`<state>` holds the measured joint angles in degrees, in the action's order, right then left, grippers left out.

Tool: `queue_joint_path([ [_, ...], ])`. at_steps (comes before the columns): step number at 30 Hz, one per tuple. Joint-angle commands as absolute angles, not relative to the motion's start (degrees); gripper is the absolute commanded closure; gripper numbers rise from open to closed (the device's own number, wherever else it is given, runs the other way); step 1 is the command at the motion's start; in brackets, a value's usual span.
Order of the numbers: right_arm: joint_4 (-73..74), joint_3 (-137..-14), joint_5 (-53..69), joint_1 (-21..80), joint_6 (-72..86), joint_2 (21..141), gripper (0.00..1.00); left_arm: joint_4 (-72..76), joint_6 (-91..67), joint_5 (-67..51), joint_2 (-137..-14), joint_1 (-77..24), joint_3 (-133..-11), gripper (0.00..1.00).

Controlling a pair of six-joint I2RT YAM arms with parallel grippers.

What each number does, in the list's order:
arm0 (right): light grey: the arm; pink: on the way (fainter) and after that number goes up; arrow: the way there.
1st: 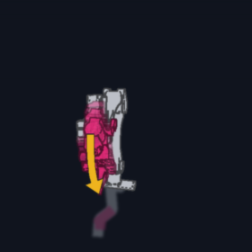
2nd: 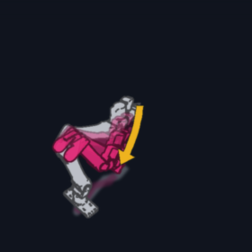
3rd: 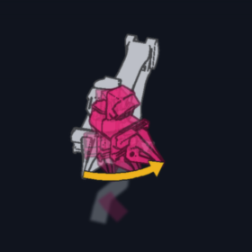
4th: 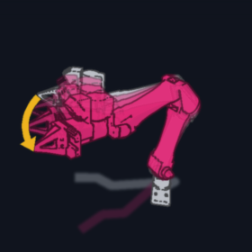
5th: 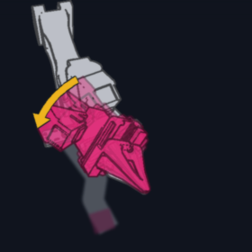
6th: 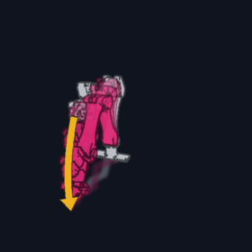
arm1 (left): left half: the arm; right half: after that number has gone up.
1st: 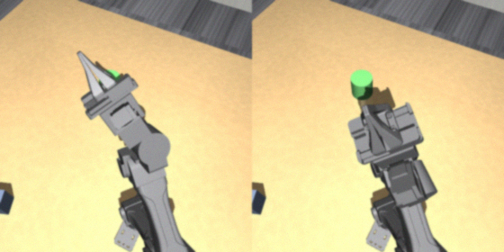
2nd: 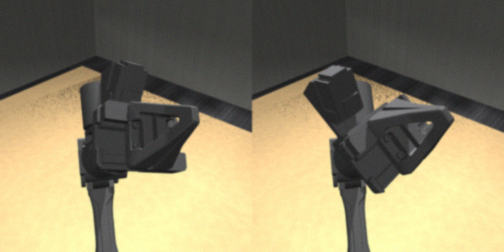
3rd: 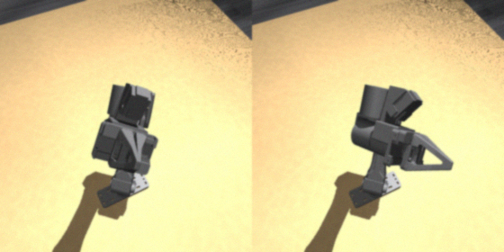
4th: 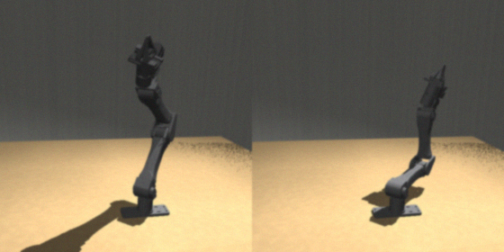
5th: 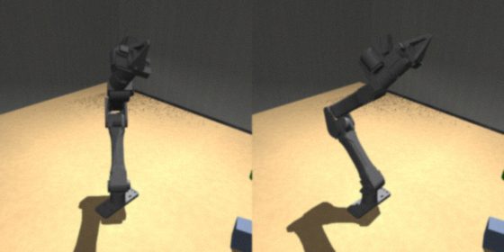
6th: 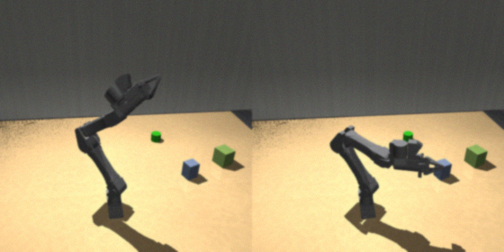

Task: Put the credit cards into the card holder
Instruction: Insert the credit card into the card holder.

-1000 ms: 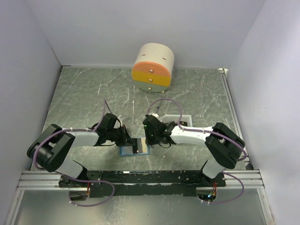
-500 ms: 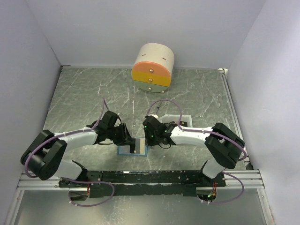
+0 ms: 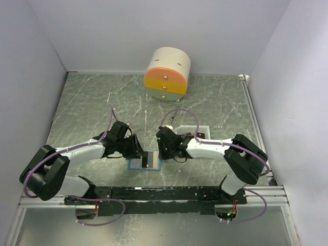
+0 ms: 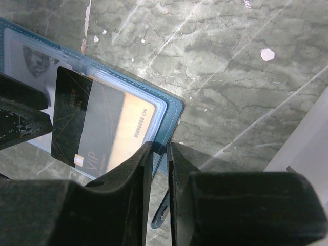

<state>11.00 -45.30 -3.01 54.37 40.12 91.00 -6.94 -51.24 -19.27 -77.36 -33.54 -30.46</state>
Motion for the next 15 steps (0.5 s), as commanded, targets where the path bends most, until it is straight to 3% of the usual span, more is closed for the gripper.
queue_joint_path([
  [1,11.25,-45.03,-2.9,54.67,40.34,90.17,0.82,-3.64,-51.14,-21.21,-78.25,-33.75,-29.66,0.51],
  [10,11.07,-45.05,-2.77,54.65,40.09,90.35,0.82,-2.24,-51.15,-21.69,-80.71,-33.75,-29.18,0.67],
  [15,11.16,-45.44,-2.64,54.68,39.9,90.81,0.83,-1.67,-51.13,-22.16,-81.33,-33.82,-29.5,0.84],
])
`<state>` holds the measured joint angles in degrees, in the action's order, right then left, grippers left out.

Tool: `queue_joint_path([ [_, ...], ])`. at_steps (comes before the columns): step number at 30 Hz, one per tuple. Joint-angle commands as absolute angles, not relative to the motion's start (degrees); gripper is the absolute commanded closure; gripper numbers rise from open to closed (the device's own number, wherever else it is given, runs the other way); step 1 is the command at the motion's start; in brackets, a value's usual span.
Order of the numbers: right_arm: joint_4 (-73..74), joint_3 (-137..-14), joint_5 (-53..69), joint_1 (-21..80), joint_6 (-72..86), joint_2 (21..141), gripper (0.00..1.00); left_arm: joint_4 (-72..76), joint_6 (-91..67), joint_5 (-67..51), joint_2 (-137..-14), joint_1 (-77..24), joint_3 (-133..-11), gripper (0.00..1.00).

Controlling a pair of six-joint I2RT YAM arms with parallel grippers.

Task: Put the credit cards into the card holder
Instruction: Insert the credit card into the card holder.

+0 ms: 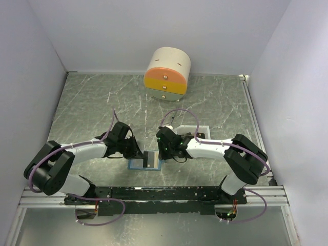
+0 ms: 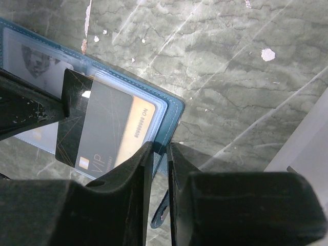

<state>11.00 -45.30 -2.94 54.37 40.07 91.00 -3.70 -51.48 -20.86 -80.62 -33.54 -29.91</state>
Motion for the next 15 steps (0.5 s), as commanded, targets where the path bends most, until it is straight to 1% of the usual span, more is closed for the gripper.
queue_joint_path([
  [1,11.16,-45.52,-2.56,54.66,39.88,90.93,0.83,-1.62,-51.15,-22.19,-81.45,-33.84,-29.53,0.87],
  [3,11.09,-45.61,-2.56,54.67,39.82,90.99,0.83,-1.3,-51.29,-22.47,-81.63,-33.91,-29.54,0.91],
  [5,10.95,-45.62,-2.39,54.63,39.88,91.11,0.83,-0.71,-51.62,-22.7,-81.9,-34.16,-29.45,0.93],
  [15,9.71,-45.43,-1.32,54.72,40.42,91.44,0.83,3.62,-53.08,-24.37,-84.08,-35.98,-29.63,0.93],
])
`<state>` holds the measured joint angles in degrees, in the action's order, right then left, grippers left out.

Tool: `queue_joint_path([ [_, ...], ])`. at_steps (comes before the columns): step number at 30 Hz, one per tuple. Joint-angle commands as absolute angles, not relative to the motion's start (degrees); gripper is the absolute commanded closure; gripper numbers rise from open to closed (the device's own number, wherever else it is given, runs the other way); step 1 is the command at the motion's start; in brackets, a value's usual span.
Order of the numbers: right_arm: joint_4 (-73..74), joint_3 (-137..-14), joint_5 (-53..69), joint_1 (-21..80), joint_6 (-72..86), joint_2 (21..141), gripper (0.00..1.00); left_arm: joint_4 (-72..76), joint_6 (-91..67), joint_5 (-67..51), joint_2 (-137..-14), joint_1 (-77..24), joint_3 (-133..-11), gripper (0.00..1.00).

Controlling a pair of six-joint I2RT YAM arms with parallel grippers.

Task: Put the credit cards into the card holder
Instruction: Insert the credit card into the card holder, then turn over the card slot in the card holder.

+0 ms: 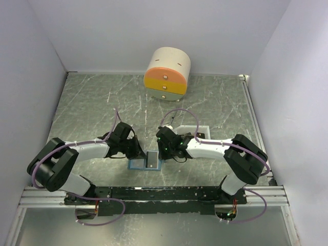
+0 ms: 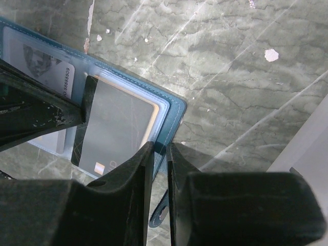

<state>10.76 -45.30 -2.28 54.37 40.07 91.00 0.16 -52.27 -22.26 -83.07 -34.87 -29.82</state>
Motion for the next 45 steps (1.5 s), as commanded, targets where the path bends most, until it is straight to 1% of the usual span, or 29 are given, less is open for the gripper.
queue_joint_path([
  [1,9.75,-45.41,-1.36,54.69,40.43,91.36,0.83,3.73,-53.13,-24.37,-84.13,-36.17,-29.75,0.93],
  [7,8.92,-45.21,-1.54,54.69,40.21,90.92,0.83,5.19,-53.8,-25.18,-83.74,-36.64,-29.55,0.93],
  [11,8.8,-45.39,-1.93,54.76,39.93,90.58,0.79,5.11,-54.16,-24.99,-83.04,-36.7,-29.17,0.93],
  [12,9.16,-45.54,-2.32,54.78,39.83,90.37,0.78,4.21,-54.0,-24.56,-82.84,-36.66,-29.3,0.91],
  [14,10.99,-46.01,-3.73,54.77,39.64,89.76,0.75,1.46,-53.69,-23.1,-82.25,-36.65,-29.88,0.83],
  [19,13.42,-46.06,-5.61,54.75,39.96,86.56,0.7,-2.15,-53.66,-21.26,-79.93,-36.63,-30.5,0.69],
  [28,13.04,-46.48,-4.34,54.89,40.69,84.78,0.6,-10.55,-52.61,-16.26,-76.77,-36.57,-33.45,0.54],
  [33,13.04,-47.62,-3.76,55.07,40.47,87.02,0.54,-16.12,-51.69,-11.95,-72.88,-35.98,-34.58,0.45],
  [36,11.55,-47.69,-1.02,55.18,39.12,88.75,0.52,-18.58,-50.52,-10.78,-71.71,-34.95,-34.92,0.39],
  [40,14.46,-48.92,-3.63,56.07,38.54,92.46,0.53,-19.96,-48.78,-11.13,-70.79,-32.75,-33.58,0.35],
  [45,13.7,-47.22,-4.82,56.25,37.85,93.73,0.63,-15.67,-48.06,-17.17,-69.38,-30.79,-30.11,0.34],
])
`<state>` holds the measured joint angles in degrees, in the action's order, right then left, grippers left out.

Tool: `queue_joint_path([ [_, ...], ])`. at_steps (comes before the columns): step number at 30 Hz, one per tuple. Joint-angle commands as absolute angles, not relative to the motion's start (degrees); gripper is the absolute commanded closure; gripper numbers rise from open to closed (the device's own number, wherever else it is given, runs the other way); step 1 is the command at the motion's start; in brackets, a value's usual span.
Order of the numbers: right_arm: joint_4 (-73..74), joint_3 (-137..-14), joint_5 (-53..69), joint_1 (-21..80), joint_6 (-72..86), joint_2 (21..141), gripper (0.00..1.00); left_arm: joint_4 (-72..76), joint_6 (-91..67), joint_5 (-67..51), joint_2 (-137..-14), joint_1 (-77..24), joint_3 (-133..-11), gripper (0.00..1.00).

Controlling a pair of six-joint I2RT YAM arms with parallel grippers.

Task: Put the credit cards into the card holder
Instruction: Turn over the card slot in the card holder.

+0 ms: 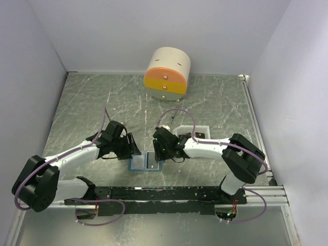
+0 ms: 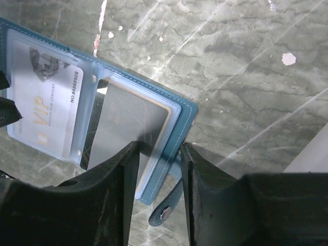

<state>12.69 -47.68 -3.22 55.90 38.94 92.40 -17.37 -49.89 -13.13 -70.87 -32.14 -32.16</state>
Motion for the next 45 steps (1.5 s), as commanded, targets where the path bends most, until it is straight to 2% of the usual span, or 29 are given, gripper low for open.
queue_joint_path([
  [1,13.91,-47.35,-4.93,56.25,37.73,94.11,0.65,-14.68,-47.95,-18.18,-69.28,-30.35,-29.54,0.34],
  [5,13.25,-47.11,-4.66,56.25,37.62,94.37,0.69,-14.62,-47.09,-18.35,-69.7,-29.71,-29.53,0.33],
  [17,12.65,-47.04,-4.32,56.31,37.97,94.46,0.7,-9.24,-48.18,-22.05,-71.63,-29.44,-27.75,0.34],
  [41,12.02,-47.31,-4.12,56.36,38.66,94.27,0.7,1.01,-55.26,-32.29,-68.64,-29.44,-27.1,0.35],
  [45,12.19,-47.58,-4.08,56.38,38.67,93.91,0.67,2.76,-56.35,-33.7,-68.64,-29.49,-27.38,0.35],
])
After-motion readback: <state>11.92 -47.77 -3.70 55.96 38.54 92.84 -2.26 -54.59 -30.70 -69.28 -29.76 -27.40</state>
